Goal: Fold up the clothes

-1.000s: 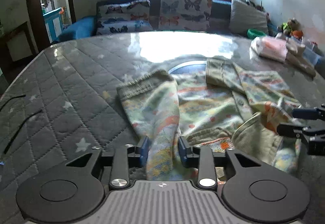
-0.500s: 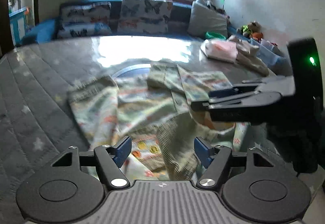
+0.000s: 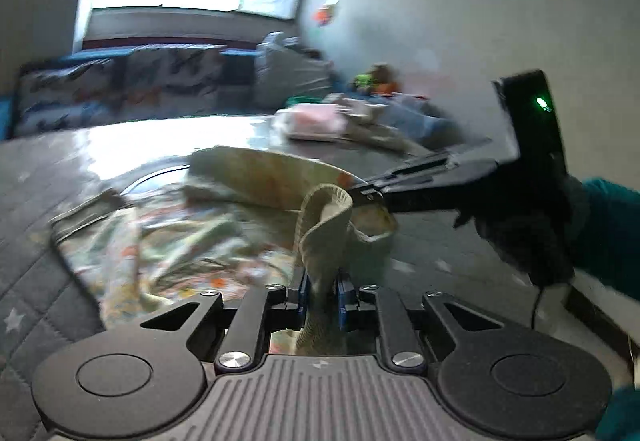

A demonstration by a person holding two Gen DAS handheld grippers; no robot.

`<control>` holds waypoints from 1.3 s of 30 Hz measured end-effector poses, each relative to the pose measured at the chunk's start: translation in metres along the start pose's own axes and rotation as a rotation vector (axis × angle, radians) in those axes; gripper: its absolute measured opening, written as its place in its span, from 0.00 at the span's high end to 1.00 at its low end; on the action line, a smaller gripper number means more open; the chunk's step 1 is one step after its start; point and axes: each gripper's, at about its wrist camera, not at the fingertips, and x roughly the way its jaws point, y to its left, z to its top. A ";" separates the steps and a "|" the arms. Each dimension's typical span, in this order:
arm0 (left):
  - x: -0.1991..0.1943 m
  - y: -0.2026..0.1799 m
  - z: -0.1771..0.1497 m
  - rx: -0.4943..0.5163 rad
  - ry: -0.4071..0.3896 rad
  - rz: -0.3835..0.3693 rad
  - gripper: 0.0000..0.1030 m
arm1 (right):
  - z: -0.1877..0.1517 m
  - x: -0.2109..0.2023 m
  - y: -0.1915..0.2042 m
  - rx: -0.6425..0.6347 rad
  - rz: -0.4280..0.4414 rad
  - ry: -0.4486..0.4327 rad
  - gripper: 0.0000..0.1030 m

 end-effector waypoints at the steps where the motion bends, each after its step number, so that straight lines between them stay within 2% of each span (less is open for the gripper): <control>1: -0.002 -0.005 -0.004 0.024 0.002 -0.026 0.85 | -0.007 -0.008 -0.002 0.012 -0.001 0.003 0.93; 6: 0.000 -0.020 -0.029 0.100 0.074 -0.139 0.84 | -0.036 -0.036 -0.006 0.047 0.001 0.055 0.93; 10: 0.005 -0.024 -0.042 0.126 0.140 -0.161 0.82 | -0.054 -0.042 -0.001 -0.001 0.016 0.139 0.89; 13: -0.002 -0.023 -0.043 0.135 0.144 -0.167 0.78 | -0.053 -0.048 0.003 -0.032 0.039 0.143 0.78; 14: -0.006 -0.021 -0.041 0.134 0.134 -0.172 0.76 | -0.047 -0.051 0.005 -0.046 0.043 0.128 0.67; 15: -0.010 -0.019 -0.040 0.132 0.123 -0.176 0.74 | -0.041 -0.053 0.006 -0.060 0.046 0.113 0.64; 17: -0.019 -0.016 -0.037 0.127 0.096 -0.169 0.61 | -0.030 -0.057 0.009 -0.090 0.053 0.081 0.61; 19: -0.028 -0.014 -0.034 0.125 0.075 -0.151 0.57 | -0.019 -0.053 0.016 -0.126 0.063 0.049 0.57; 22: -0.033 -0.011 -0.032 0.099 0.053 -0.114 0.55 | 0.000 -0.033 0.031 -0.177 0.088 0.018 0.57; 27: -0.036 -0.004 -0.027 0.031 0.011 -0.057 0.51 | 0.028 0.028 0.061 -0.246 0.158 0.047 0.57; 32: -0.040 -0.001 -0.031 -0.016 -0.015 -0.009 0.36 | 0.030 0.075 0.082 -0.287 0.164 0.114 0.59; 35: -0.043 0.003 -0.034 -0.048 -0.030 0.019 0.28 | 0.025 0.086 0.085 -0.272 0.159 0.133 0.62; 37: -0.045 0.004 -0.034 -0.067 -0.033 0.029 0.20 | 0.022 0.089 0.084 -0.256 0.158 0.130 0.70; 38: -0.045 0.004 -0.034 -0.072 -0.035 0.032 0.17 | 0.021 0.088 0.082 -0.250 0.156 0.130 0.82; 39: -0.045 0.004 -0.034 -0.073 -0.037 0.030 0.16 | 0.020 0.087 0.080 -0.244 0.154 0.130 0.88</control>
